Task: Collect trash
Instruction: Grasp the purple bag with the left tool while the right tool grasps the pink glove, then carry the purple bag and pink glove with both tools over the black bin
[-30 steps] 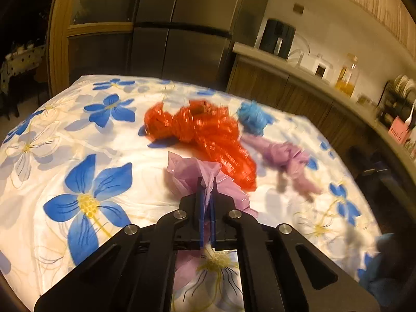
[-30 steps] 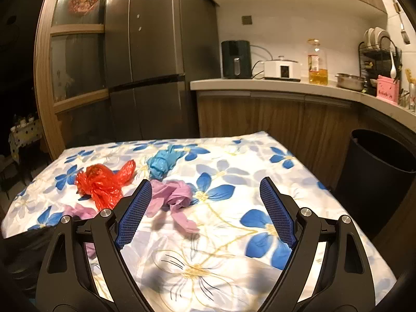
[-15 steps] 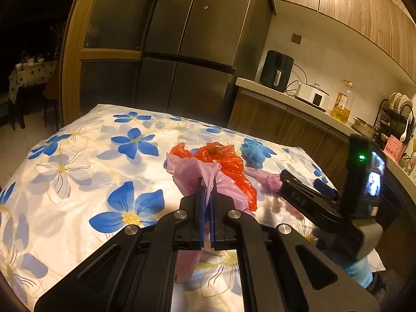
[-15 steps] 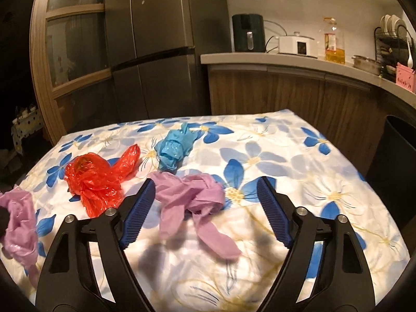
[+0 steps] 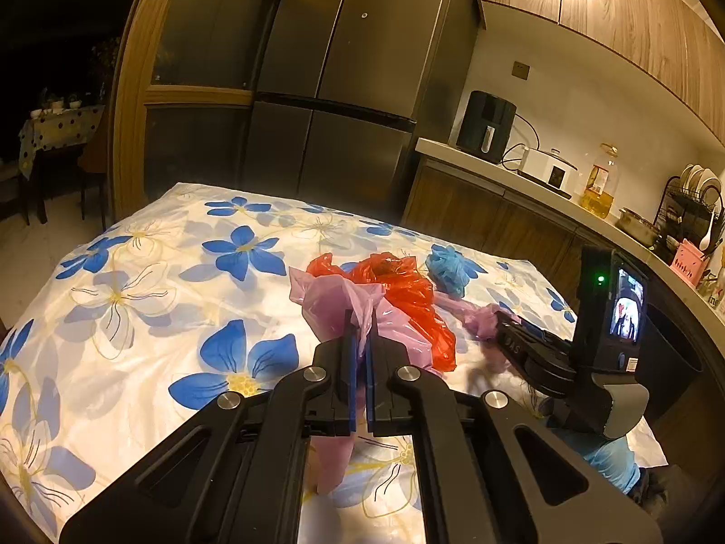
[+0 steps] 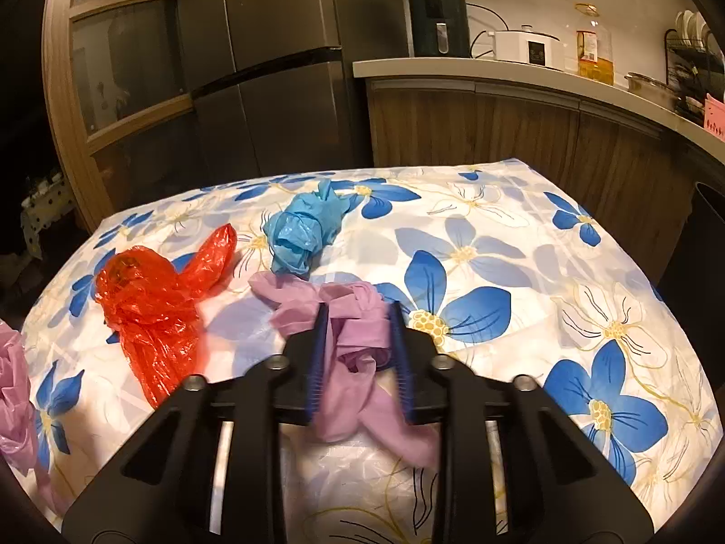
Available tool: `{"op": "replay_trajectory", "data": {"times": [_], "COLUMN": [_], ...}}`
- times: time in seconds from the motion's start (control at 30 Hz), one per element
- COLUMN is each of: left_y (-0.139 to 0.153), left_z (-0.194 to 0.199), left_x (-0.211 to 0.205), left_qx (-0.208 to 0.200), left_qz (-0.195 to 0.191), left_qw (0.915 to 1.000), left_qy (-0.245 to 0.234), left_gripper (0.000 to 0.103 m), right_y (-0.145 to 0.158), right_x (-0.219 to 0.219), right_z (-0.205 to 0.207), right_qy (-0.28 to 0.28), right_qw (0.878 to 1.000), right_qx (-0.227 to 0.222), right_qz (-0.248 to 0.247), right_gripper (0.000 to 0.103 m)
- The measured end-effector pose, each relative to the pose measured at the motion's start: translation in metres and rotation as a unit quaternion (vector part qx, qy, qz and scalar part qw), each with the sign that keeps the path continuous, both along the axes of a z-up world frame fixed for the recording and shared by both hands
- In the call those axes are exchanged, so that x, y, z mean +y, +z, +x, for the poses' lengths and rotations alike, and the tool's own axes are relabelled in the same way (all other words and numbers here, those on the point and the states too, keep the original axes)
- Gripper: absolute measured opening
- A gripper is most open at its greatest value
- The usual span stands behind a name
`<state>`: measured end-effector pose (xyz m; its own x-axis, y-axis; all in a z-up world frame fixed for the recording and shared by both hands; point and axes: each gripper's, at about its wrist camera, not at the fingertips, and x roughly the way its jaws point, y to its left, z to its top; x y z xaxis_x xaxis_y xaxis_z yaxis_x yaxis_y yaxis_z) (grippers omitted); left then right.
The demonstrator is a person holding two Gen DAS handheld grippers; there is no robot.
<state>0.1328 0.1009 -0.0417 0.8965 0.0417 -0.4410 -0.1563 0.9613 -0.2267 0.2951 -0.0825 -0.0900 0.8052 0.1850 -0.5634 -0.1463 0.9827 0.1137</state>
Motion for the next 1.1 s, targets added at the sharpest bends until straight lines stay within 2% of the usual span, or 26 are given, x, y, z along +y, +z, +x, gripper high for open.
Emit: {"op": "replay_trajectory", "data": {"times": [0.17,0.5,0.7,1.1], "left_y": [0.003,0.011,0.017,0.020], "left_z": [-0.003,-0.011,-0.013,-0.010], "left_x": [-0.002,-0.021,-0.040,-0.084], "left_qx": [0.001,-0.009,-0.013,-0.008], "left_qz": [0.008,0.014,0.019,0.036], "left_qw": [1.0000,0.9998,0.9993,0.9976], "left_qy": [0.000,-0.011,-0.028,-0.058], "left_gripper": [0.002,0.002,0.002,0.002], "right_y": [0.016,0.047,0.063,0.076], "right_x": [-0.007,-0.043,-0.063,-0.110], "right_z": [-0.018,-0.069,-0.093,-0.119], "right_qy": [-0.003,-0.006,-0.012,-0.042], "right_qw": [0.999,0.997,0.996,0.993], "right_qx": [-0.035,-0.073,-0.089,-0.107], "right_qz": [0.005,0.026,0.026,0.031], "right_gripper": [0.012,0.010,0.010,0.010]}}
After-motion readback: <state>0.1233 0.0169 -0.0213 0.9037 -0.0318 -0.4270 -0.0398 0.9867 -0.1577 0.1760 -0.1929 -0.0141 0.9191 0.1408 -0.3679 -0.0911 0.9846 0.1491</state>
